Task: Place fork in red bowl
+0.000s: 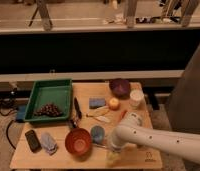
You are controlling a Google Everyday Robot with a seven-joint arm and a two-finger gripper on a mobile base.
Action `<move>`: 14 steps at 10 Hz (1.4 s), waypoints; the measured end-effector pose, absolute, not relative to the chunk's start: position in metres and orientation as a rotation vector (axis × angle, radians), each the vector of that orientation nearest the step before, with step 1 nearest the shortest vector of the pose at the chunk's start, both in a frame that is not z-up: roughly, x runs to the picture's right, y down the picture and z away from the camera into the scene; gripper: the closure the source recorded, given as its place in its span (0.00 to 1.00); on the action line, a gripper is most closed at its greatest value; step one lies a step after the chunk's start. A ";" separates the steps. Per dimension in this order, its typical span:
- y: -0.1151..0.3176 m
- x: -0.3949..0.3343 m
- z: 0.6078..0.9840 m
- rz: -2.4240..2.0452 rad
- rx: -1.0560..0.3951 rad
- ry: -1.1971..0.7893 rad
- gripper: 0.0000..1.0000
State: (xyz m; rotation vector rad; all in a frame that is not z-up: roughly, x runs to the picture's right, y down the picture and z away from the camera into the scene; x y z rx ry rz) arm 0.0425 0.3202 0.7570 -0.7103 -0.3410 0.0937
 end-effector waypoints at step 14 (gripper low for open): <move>0.301 0.054 0.743 0.092 -0.698 -0.319 1.00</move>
